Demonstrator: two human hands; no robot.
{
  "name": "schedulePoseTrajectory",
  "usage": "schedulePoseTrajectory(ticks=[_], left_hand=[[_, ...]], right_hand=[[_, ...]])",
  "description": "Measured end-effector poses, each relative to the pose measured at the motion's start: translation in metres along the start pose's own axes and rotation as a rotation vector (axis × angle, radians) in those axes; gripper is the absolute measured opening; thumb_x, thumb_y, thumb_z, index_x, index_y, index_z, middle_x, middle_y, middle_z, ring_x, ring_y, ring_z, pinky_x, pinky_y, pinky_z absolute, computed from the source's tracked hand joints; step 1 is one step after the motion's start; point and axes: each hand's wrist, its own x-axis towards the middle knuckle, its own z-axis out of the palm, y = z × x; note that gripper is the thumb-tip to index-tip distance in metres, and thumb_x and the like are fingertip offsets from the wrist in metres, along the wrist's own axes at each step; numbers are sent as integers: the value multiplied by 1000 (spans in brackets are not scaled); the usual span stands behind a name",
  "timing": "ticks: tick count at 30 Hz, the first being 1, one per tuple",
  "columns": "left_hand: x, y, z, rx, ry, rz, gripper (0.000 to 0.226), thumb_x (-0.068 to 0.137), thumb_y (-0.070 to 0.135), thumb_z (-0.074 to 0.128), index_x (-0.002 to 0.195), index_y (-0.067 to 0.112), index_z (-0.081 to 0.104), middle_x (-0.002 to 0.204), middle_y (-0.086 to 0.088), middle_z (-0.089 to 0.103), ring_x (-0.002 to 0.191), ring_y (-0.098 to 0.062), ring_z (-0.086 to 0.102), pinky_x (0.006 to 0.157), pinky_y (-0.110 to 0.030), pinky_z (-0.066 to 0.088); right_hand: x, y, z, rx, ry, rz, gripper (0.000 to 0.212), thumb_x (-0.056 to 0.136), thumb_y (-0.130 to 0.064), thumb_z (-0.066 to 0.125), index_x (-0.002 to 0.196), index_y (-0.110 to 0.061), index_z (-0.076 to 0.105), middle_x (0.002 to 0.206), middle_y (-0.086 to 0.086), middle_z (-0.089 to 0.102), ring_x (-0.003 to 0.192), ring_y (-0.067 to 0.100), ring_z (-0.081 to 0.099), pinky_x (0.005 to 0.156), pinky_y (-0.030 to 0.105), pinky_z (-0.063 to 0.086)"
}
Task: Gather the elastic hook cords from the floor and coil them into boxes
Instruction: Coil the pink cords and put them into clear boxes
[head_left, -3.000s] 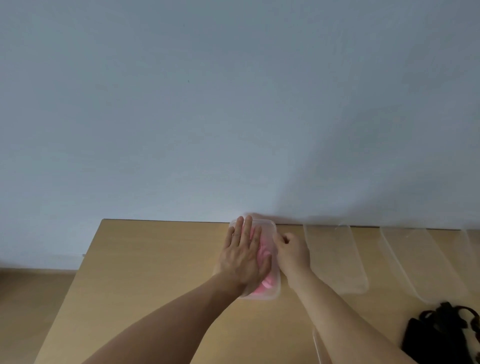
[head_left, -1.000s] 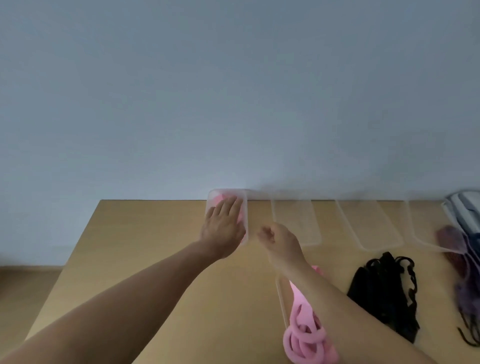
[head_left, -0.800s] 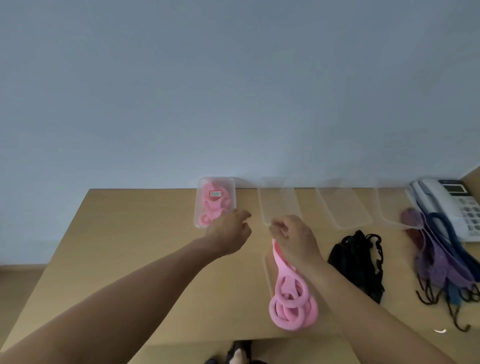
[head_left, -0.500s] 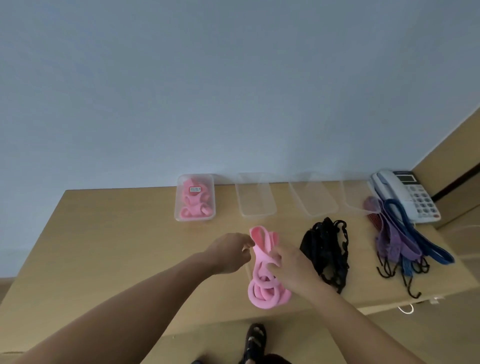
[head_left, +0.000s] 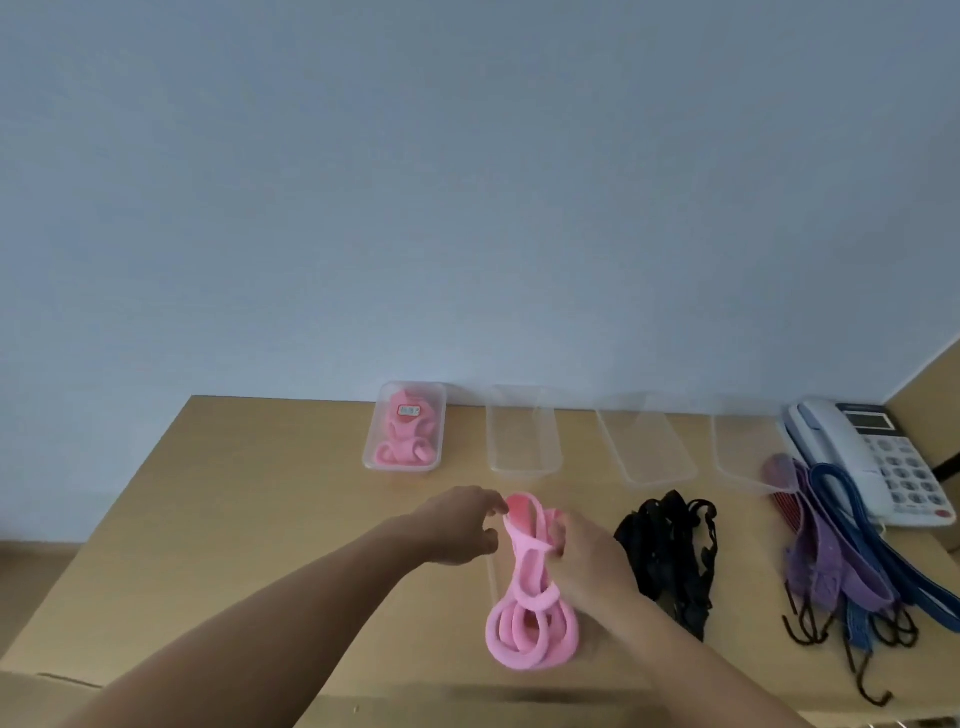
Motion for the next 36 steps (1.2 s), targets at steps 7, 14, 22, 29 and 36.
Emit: schedulePoseTrajectory(ticks=[7,14,22,29,36], left_hand=[[-4,11,-28,-71,49,50,76,84,23,73,150,27,35,147,7,44,133,-15,44,104,-25,38],[-5,50,-81,-375,464,149,24,103,23,46,113,17,67,97,6,70,89,-11,63,76,-18,49],[-5,70,-111,-477,529,176,21,100,13,42,102,9,62,70,-2,70,65,-15,71,57,-14,46],[-15,79,-121,-747,354,172,25,89,34,59,91,10,64,76,-5,75,75,-23,74,66,-28,55],[-30,79,-128,-1014,150,149,36,87,36,57,102,4,64,92,-20,74,74,-32,70,68,-37,58]], right_hand=[[17,-46,-66,995,-69,126,16,85,4,53,90,-2,67,71,15,67,53,20,63,46,27,47],[26,-72,-131,1005,-6,1,17,86,-18,61,85,-4,71,67,3,59,54,18,56,47,27,38],[13,-88,-167,608,161,-435,20,94,-37,61,81,-27,72,85,-19,68,82,8,62,78,29,50],[17,-88,-178,614,264,-481,14,91,-15,64,90,-25,73,75,-15,67,64,3,60,56,16,48],[17,-89,-179,594,253,-525,16,90,-15,67,90,-30,74,86,-18,70,60,2,56,56,14,46]])
